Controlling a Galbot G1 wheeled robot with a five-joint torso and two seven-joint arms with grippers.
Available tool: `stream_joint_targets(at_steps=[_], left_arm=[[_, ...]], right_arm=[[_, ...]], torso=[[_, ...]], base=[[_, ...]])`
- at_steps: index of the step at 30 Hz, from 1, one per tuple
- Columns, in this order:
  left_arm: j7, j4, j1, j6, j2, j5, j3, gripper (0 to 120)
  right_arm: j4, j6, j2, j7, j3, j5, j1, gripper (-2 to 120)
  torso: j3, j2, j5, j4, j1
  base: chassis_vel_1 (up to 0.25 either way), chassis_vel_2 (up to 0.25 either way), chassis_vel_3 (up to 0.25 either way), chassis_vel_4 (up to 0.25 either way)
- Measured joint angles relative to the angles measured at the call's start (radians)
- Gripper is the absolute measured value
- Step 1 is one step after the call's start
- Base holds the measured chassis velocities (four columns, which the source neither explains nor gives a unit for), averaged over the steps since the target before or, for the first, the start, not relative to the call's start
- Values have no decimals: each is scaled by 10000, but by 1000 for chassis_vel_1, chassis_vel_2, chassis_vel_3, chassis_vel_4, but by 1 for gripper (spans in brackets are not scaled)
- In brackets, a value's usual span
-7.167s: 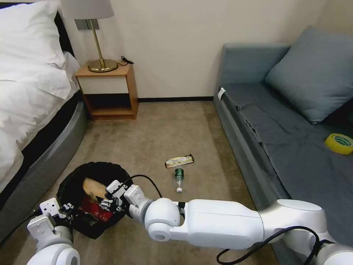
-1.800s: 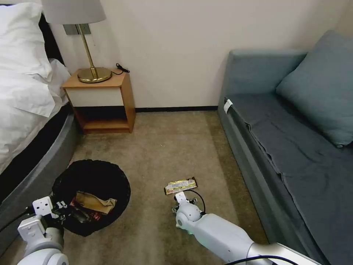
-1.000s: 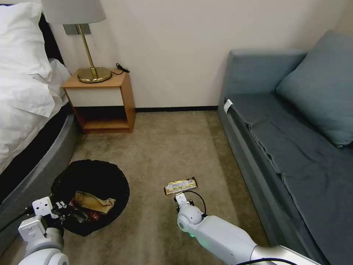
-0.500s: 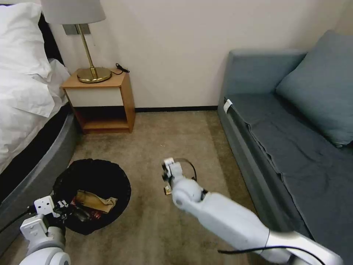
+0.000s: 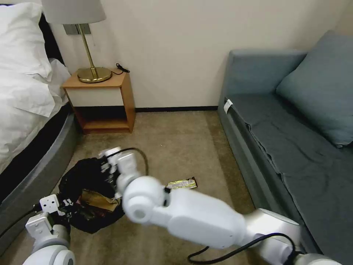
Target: Pick up the trash bin, then pick up the garbage on the floor and place it into the trash bin.
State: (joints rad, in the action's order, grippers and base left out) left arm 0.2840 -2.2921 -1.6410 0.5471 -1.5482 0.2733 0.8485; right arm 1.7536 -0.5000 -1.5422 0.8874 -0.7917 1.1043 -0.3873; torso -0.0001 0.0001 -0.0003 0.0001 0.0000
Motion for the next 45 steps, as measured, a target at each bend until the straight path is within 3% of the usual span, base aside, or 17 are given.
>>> stream_joint_targets(at_steps=[7,25,32,39,45], left_arm=[[-6,-113,-20,4,-105,5,-17,2],[-17,-242,-46,24,-209,0,-34,2],[-22,-202,-7,24,-176,17,-13,2],[-29,-131,14,12,-112,82,35,2],[-35,-39,31,-41,-95,109,46,2]], right_arm=[[-371,26,-98,-23,-685,-284,-187,19],[-116,-16,278,-391,-608,-665,-292,84],[317,237,726,-753,-108,-1127,-313,99],[1029,1599,1575,-2036,1588,-3408,-864,100],[2301,2721,2833,-2677,3954,-5526,-2088,100]], torso=[[0,0,1,-1,0],[1,-1,2,-1,0],[1,-1,3,-1,0],[1,-2,4,-3,0],[2,-3,8,-3,0]], base=[[0,0,0,0],[0,0,0,0],[0,0,0,0],[0,0,0,0],[0,0,0,0]])
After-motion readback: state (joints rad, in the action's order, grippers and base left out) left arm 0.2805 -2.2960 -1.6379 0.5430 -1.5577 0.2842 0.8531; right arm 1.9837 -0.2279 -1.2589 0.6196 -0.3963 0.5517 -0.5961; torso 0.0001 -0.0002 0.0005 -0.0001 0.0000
